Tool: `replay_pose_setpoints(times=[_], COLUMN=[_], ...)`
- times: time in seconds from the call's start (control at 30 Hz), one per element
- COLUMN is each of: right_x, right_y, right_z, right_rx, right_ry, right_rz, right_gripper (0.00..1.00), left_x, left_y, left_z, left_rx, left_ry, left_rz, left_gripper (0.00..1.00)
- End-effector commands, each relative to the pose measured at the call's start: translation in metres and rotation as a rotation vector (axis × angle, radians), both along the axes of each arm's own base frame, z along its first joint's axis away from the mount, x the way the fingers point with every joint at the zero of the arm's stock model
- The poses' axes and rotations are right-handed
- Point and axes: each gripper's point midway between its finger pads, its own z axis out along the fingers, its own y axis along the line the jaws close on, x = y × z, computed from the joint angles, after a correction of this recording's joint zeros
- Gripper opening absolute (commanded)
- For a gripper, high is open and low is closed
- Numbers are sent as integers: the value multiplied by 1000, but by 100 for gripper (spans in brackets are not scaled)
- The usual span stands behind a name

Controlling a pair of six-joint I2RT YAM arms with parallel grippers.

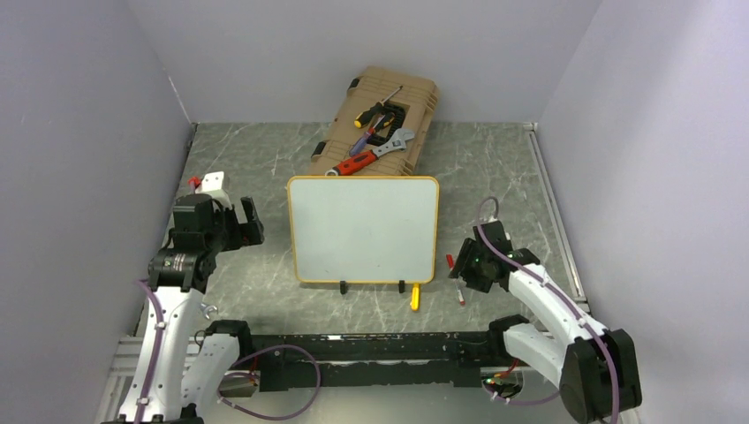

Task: Write a sentence on the whiteboard
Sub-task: Open the whiteboard marker at the center of the board.

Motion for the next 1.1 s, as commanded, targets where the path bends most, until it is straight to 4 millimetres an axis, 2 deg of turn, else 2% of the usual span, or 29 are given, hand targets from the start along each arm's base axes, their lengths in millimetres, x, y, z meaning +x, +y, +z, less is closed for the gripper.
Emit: replay_pose_setpoints(times=[0.0, 0.13, 0.27, 0.43, 0.53, 0.6, 0.63, 0.7, 0.8, 0.87, 0.97, 1.07], right_x=[6, 6, 5, 11, 19, 26, 28, 36, 48, 53, 62, 59], right_y=[7, 9, 12, 19, 12, 4, -1, -8, -14, -11, 14, 51], right_z=[-5, -12, -21, -29, -19, -1, 10, 39, 93, 128, 188, 239], right_rx=[-9, -23, -22, 9, -29, -63, -81, -103, -96, -60, 52, 189], right_ry=[-1, 20, 53, 63, 33, -17, -44, -123, -283, -391, -579, -724], right_rz=[2, 10, 9, -11, -38, -60, -72, -99, -121, -106, 34, 251], right_gripper=[55, 52, 48, 19, 0, 0, 0, 0, 0, 0, 0, 0], left_x=[4, 4, 3, 0, -5, -8, -7, -8, -8, -7, -5, -3], left_y=[-6, -12, -19, -32, -33, -39, -44, -54, -72, -83, -97, -104], left_z=[10, 10, 17, 24, 34, 54, 71, 92, 115, 127, 146, 157], left_rx=[-6, -21, -27, -32, -36, -64, -93, -157, -289, -365, -455, -498], left_ry=[-55, -60, -85, -115, -91, -117, -138, -150, -142, -151, -171, -178], left_rz=[-43, -79, -117, -196, -198, -218, -228, -242, -263, -286, -320, -339], left_gripper=[99, 99, 94, 91, 90, 91, 91, 92, 90, 86, 82, 82])
